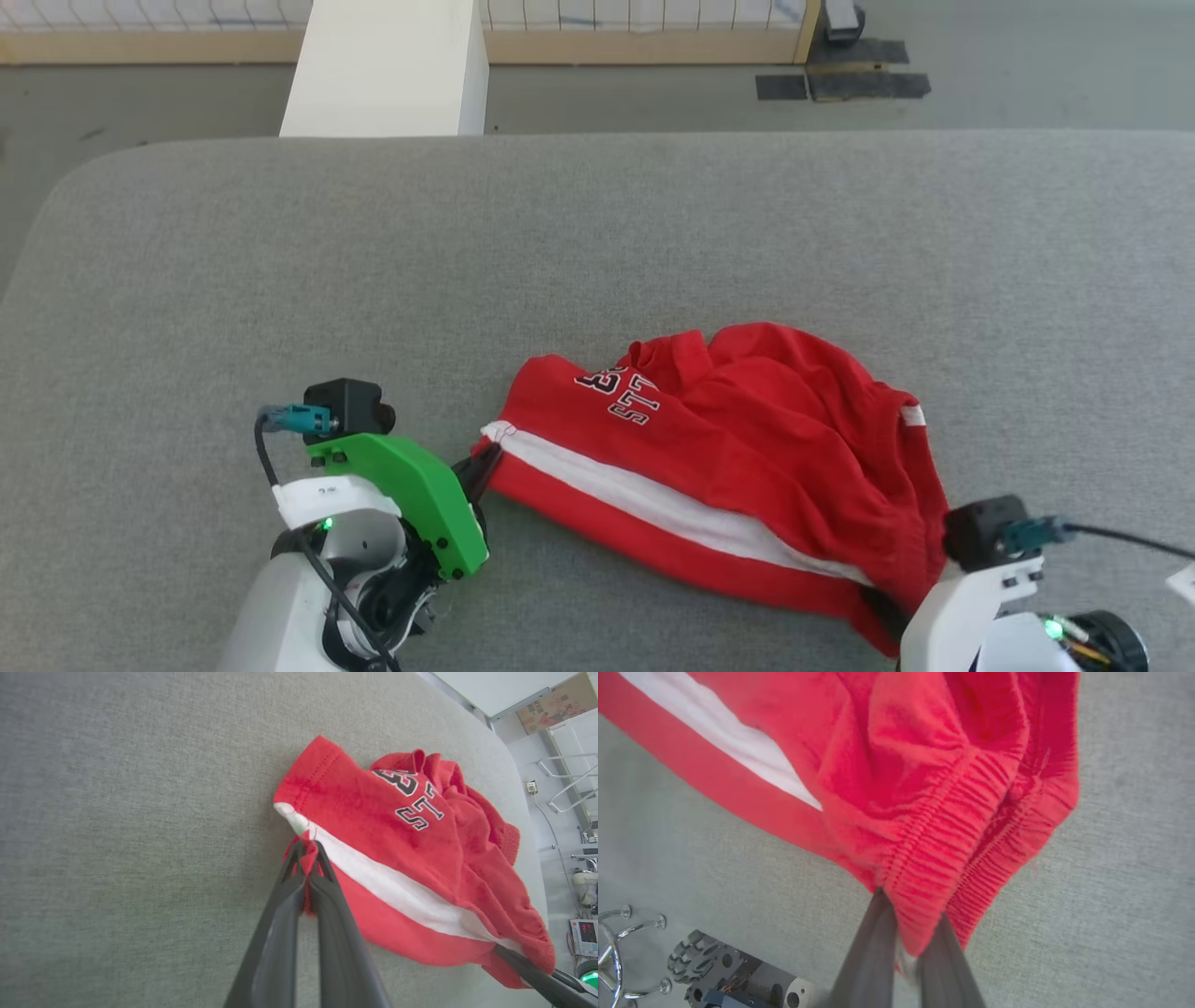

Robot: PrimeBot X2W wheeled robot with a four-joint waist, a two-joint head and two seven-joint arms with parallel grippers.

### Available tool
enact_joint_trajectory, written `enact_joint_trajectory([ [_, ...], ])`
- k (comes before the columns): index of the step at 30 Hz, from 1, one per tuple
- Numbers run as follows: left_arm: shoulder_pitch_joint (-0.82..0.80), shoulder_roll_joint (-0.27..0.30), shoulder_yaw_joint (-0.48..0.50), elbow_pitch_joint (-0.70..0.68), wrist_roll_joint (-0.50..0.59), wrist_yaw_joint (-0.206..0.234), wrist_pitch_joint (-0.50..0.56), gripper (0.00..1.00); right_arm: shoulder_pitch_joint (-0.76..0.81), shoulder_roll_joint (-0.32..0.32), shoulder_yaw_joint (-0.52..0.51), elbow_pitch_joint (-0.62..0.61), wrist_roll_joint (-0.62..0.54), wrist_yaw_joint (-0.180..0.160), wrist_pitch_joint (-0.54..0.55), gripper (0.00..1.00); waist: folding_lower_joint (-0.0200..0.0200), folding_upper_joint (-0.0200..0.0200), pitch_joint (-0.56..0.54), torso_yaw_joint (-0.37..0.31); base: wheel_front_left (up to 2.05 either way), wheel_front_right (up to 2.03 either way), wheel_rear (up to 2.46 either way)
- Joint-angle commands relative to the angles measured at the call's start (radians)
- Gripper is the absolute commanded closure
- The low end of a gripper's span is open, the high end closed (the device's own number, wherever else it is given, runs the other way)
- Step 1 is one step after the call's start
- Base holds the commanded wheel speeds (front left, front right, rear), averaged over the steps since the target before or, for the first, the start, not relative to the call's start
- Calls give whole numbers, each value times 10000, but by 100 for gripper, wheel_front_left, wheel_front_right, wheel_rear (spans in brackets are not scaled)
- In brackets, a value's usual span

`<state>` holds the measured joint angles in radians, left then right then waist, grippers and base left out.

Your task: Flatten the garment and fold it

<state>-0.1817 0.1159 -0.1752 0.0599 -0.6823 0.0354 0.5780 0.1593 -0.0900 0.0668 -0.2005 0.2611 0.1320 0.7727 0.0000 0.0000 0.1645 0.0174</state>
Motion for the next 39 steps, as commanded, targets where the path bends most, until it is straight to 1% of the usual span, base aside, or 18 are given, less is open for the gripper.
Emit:
enact_joint_trajectory([
  [1, 53, -67, 50, -123, -202, -58, -89, 100, -329, -98, -64, -291, 404, -13, 202, 100, 0, 0, -248, -104, 0, 0, 0],
  [6, -599, -163, 223, -482, -660, -223, -59, 100, -1628, -715, -549, -1102, 1909, -13, 1094, 100, 0, 0, -644, -188, 0, 0, 0],
  [9, -1376, -189, 373, -590, -836, -287, -97, 100, -2784, -1076, -906, -1172, 2580, -13, 1592, 100, 0, 0, -789, -196, 0, 0, 0],
  [13, -2777, -239, 628, -422, -962, -275, -301, 100, -4599, -1383, -1205, -667, 3251, -13, 2182, 100, 0, 0, -913, -187, 0, 0, 0],
  [14, -3202, -167, 615, -283, -826, -284, -336, 100, -5107, -1430, -1241, -453, 3396, -13, 2308, 100, 0, 0, -926, -177, 0, 0, 0],
  [18, -4657, -153, 777, 292, -604, -225, -777, 100, -6822, -1363, -1419, 426, 3700, -13, 2499, 100, 0, 0, -887, -155, 0, 0, 0],
  [22, -6080, -18, 872, 1072, -226, -263, -1314, 100, -8346, -1182, -1483, 1309, 3617, -13, 2475, 100, 0, 0, -556, -147, 0, 0, 0],
  [26, -7443, 330, 766, 2085, 403, -331, -1778, 100, -9725, -927, -1477, 2275, 3223, -13, 2313, 100, 0, 0, 106, -149, 0, 0, 0],
  [28, -8134, 509, 711, 2557, 730, -364, -2077, 100, -10504, -685, -1601, 2798, 2958, -13, 2106, 100, 0, 0, 538, -172, 0, 0, 0],
  [33, -9992, 938, 604, 3546, 1521, -374, -2968, 100, -12707, -174, -1817, 4137, 1969, -13, 1187, 100, 0, 0, 1771, -256, 0, 0, 0],
  [36, -11038, 1049, 614, 3919, 1840, -356, -3652, 100, -13944, 69, -1907, 4845, 1381, -13, 420, 100, 0, 0, 2481, -286, 0, 0, 0],
  [39, -11901, 1019, 650, 4296, 2004, -372, -4389, 100, -14989, 227, -1897, 5557, 866, -13, -457, 100, 0, 0, 3175, -264, 0, 0, 0],
])
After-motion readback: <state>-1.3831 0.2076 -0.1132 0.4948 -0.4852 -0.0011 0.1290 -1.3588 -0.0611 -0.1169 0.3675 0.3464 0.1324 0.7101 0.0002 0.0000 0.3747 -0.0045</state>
